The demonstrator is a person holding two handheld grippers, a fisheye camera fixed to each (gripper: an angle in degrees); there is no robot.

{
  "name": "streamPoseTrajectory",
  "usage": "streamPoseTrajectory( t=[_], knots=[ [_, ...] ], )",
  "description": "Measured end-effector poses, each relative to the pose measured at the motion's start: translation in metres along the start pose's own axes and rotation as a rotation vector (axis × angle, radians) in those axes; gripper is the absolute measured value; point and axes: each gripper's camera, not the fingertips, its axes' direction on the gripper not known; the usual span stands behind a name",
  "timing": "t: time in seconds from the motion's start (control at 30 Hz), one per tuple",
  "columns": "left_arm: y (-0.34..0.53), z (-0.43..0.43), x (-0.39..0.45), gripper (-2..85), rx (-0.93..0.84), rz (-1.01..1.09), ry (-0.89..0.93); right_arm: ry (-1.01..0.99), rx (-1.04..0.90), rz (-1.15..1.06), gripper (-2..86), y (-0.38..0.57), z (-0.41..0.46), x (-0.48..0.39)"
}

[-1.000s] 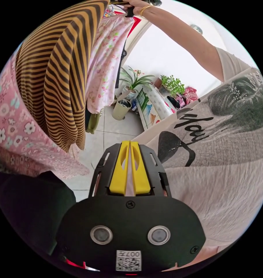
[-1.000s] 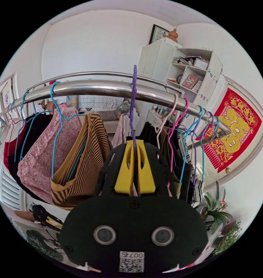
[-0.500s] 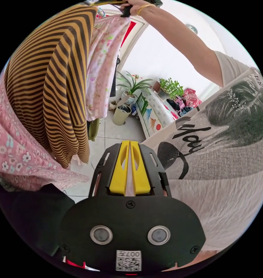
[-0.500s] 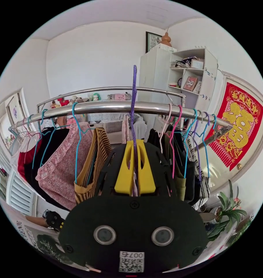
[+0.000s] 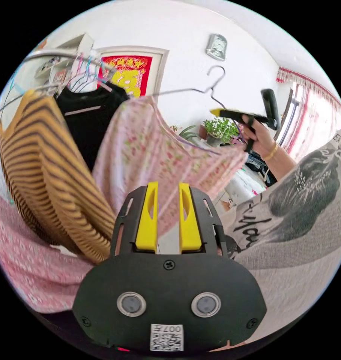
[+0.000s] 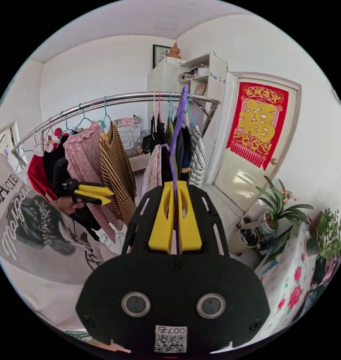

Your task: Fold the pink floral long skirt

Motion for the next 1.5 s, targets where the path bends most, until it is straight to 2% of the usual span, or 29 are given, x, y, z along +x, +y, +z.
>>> streamPoseTrajectory(
  t=[0.27, 0.4, 0.47, 0.5, 0.53, 0.6, 0.7, 0.77, 0.83, 0.97, 1.13, 1.37, 1.43, 1.5],
  knots=[
    [-0.134, 0.031, 0.058, 15.5, 0.059, 0.195, 0.196, 0.249, 0.06, 0.169, -0.3, 0.124, -0.15, -0.015],
    [-0.214, 0.054, 0.124, 18.6, 0.092, 0.321, 0.43, 0.4, 0.038, 0.189, -0.3, 0.176, -0.217, -0.04],
    [-0.249, 0.062, 0.16, 17.7, 0.092, 0.386, 0.545, 0.464, 0.026, 0.184, -0.2, 0.196, -0.244, -0.054],
    [-0.269, 0.067, 0.187, 13.1, 0.09, 0.455, 0.63, 0.509, 0.015, 0.187, -0.2, 0.211, -0.263, -0.062],
    [-0.287, 0.071, 0.213, 4.9, 0.085, 0.523, 0.754, 0.556, 0.011, 0.198, -0.2, 0.226, -0.282, -0.07],
    [-0.31, 0.074, 0.246, 0.5, 0.096, 0.545, 0.93, 0.623, -0.012, 0.23, -0.3, 0.251, -0.307, -0.079],
    [-0.34, 0.074, 0.304, -0.6, 0.047, 0.568, 1.097, 0.719, -0.006, 0.342, -0.3, 0.301, -0.343, -0.089],
    [-0.35, 0.07, 0.334, -0.8, 0.023, 0.575, 1.152, 0.733, -0.009, 0.424, -0.3, 0.333, -0.357, -0.093],
    [-0.364, 0.072, 0.369, -0.9, -0.055, 0.57, 1.282, 0.749, -0.018, 0.479, -0.2, 0.371, -0.36, -0.098],
    [-0.401, 0.091, 0.397, -0.9, -0.185, 0.482, 1.313, 0.791, -0.079, 0.587, -0.3, 0.419, -0.351, -0.101],
    [-0.473, 0.12, 0.405, -0.9, -0.283, 0.303, 1.464, 0.807, 0.143, 0.797, -0.3, 0.494, -0.379, -0.114],
    [-0.543, 0.128, 0.439, -1.0, -0.416, 0.15, 1.473, 0.881, 0.337, 0.963, -0.2, 0.561, -0.382, -0.121],
    [-0.562, 0.139, 0.433, -1.0, -0.443, 0.029, 1.414, 0.926, 0.596, 1.02, 0.0, 0.6, -0.401, -0.141],
    [-0.575, 0.149, 0.429, -1.0, -0.482, -0.026, 1.452, 0.967, 0.825, 1.098, 0.2, 0.642, -0.419, -0.165]
  ],
)
